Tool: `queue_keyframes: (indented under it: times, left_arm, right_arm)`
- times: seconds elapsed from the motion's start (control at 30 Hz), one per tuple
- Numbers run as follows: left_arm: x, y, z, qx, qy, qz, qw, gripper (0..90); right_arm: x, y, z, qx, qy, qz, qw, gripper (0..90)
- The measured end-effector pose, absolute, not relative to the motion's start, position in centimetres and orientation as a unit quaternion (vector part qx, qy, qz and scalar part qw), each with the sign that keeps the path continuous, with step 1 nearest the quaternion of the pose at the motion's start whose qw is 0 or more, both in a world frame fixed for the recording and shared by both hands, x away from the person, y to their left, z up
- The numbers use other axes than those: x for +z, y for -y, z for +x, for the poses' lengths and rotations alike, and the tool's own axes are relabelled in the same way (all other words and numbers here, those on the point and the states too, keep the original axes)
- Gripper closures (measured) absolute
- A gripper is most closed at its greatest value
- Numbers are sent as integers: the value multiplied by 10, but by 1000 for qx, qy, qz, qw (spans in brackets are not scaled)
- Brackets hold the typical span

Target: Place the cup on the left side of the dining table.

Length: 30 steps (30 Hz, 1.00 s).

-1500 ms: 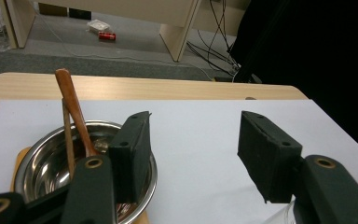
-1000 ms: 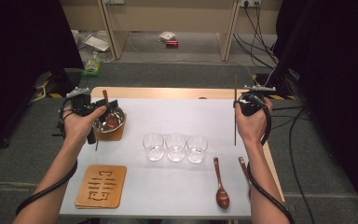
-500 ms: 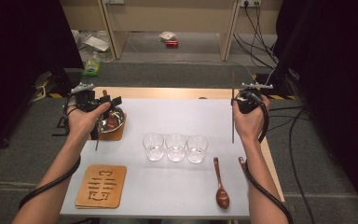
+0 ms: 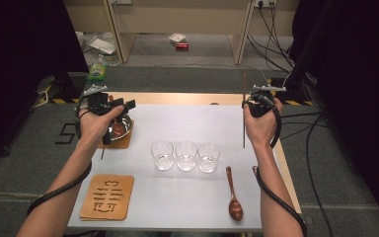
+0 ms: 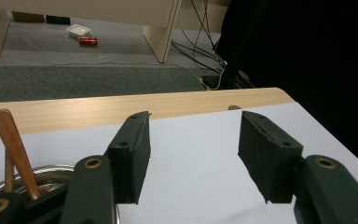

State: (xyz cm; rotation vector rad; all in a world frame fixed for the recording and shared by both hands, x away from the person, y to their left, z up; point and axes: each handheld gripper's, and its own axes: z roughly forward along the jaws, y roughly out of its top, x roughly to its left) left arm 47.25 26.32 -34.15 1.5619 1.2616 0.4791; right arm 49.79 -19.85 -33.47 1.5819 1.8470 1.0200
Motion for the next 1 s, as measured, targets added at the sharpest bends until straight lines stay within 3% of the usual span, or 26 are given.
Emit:
queue_keyframes:
  times: [1.0]
  left_arm:
    - [-338, -242, 480, 198, -503, 659, 523, 423]
  right_arm:
    - [-332, 167, 507, 398, -686, 554, 253, 855]
